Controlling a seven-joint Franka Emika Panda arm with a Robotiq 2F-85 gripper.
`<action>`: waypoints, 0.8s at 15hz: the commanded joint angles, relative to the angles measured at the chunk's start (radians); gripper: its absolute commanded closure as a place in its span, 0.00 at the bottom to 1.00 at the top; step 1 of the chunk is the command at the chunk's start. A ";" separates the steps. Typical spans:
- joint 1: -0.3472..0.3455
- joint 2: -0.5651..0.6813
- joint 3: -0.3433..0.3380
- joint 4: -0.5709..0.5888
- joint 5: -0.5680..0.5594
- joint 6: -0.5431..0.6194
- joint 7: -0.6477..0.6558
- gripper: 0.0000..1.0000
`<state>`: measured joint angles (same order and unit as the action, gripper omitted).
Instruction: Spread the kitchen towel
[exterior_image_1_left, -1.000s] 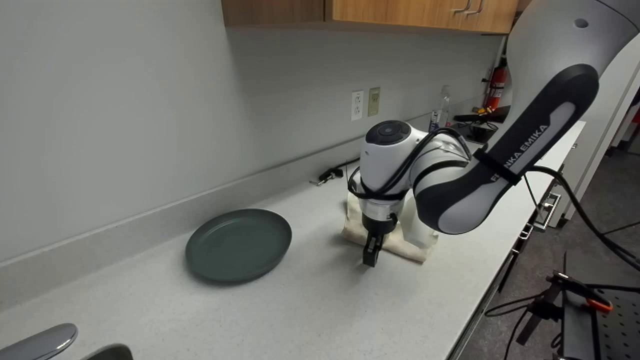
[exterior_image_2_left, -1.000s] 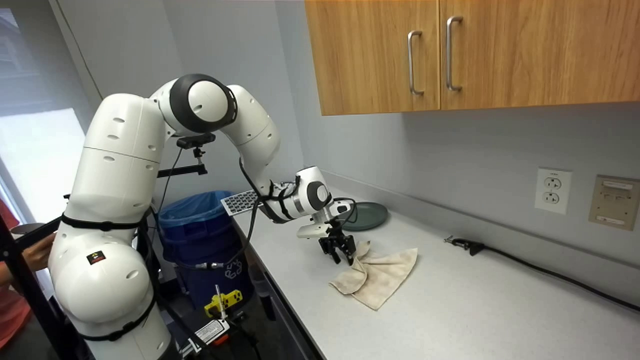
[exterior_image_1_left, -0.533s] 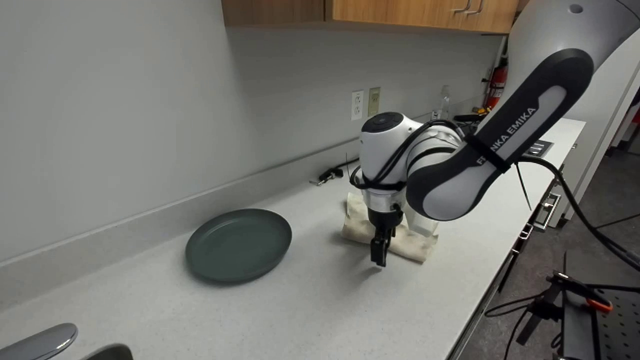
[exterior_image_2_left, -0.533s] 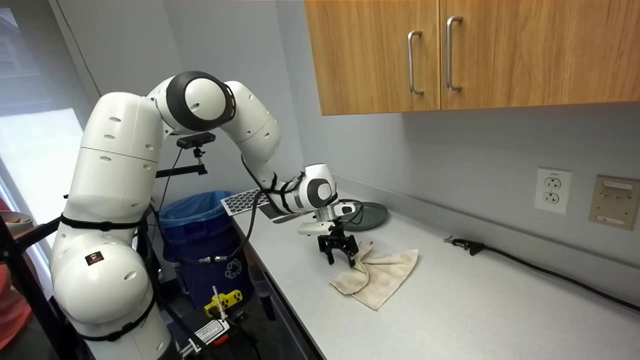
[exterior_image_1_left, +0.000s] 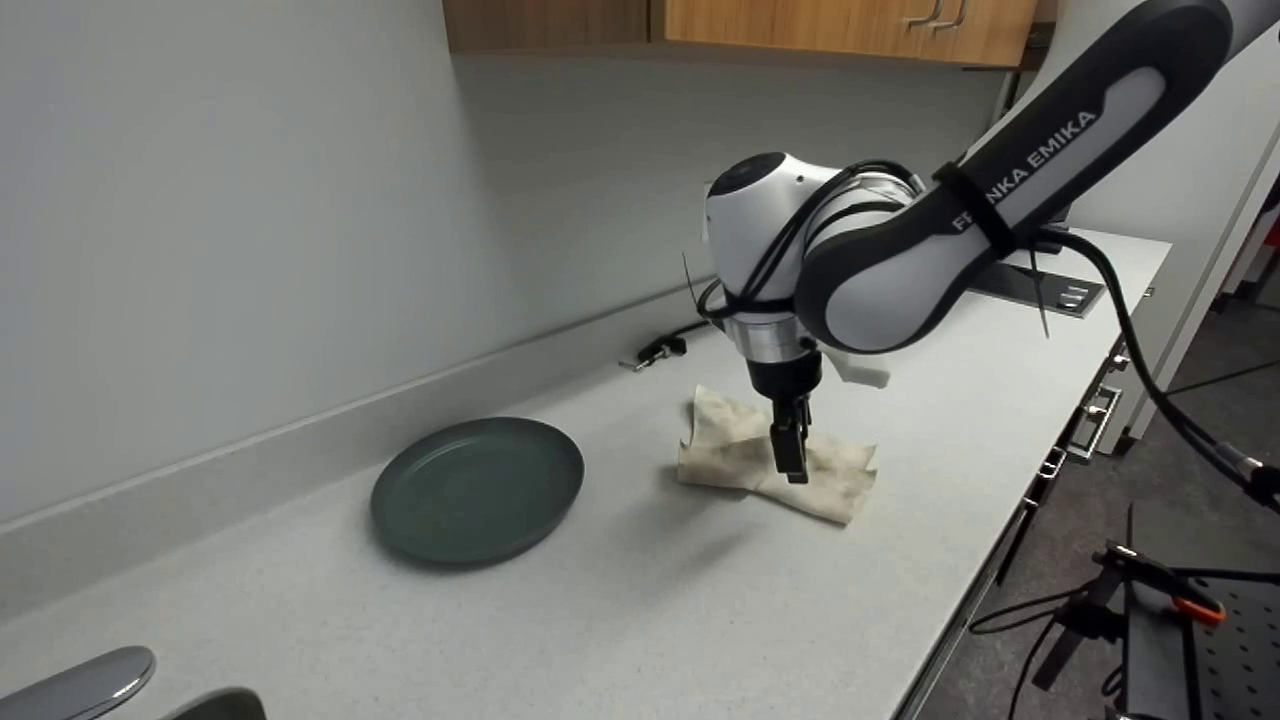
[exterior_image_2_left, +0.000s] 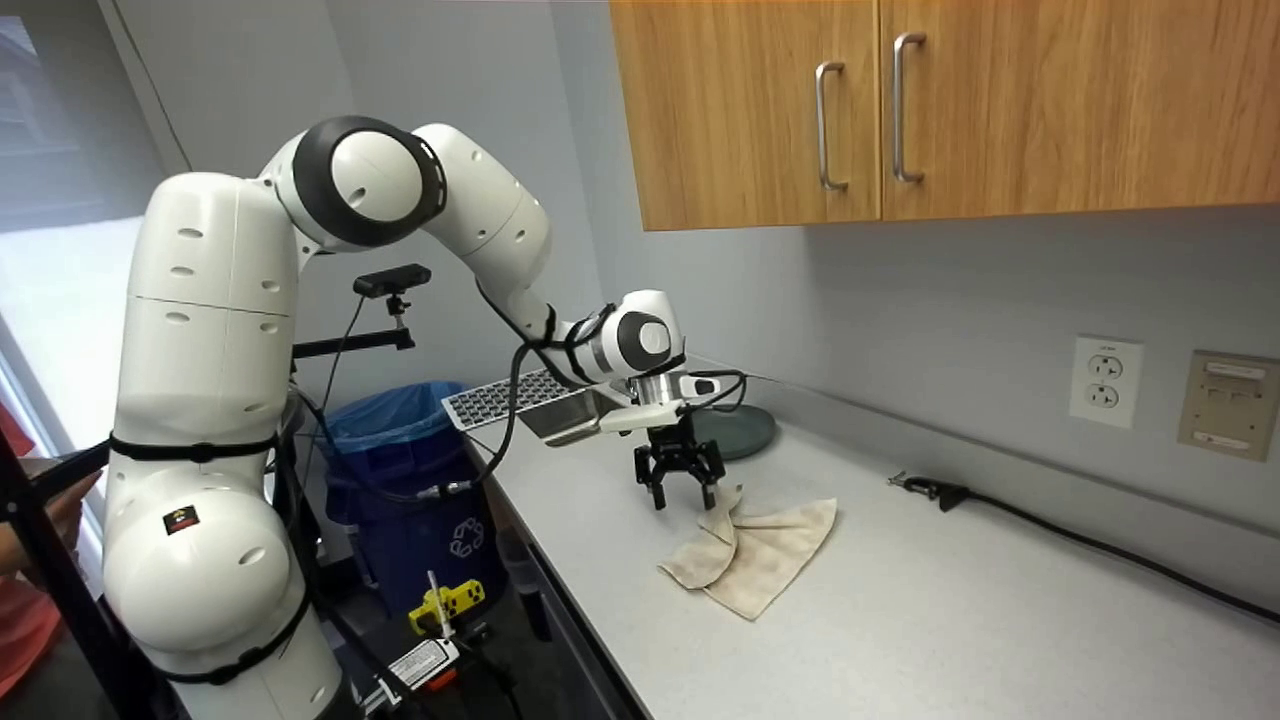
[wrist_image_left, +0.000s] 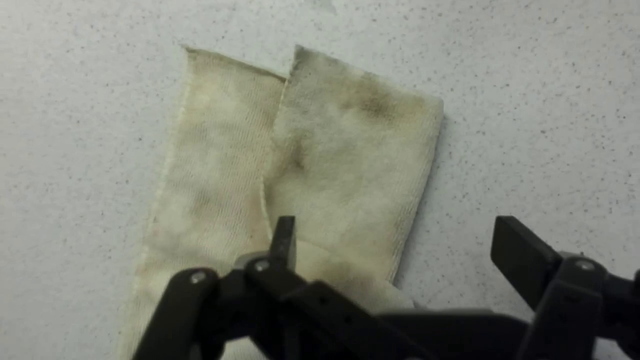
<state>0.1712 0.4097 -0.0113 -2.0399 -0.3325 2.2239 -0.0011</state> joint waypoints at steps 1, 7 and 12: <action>-0.063 0.048 0.043 0.080 0.067 -0.037 -0.130 0.01; -0.126 0.156 0.049 0.200 0.113 -0.045 -0.249 0.03; -0.162 0.221 0.053 0.274 0.146 -0.083 -0.289 0.11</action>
<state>0.0405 0.5784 0.0189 -1.8466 -0.2315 2.2064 -0.2435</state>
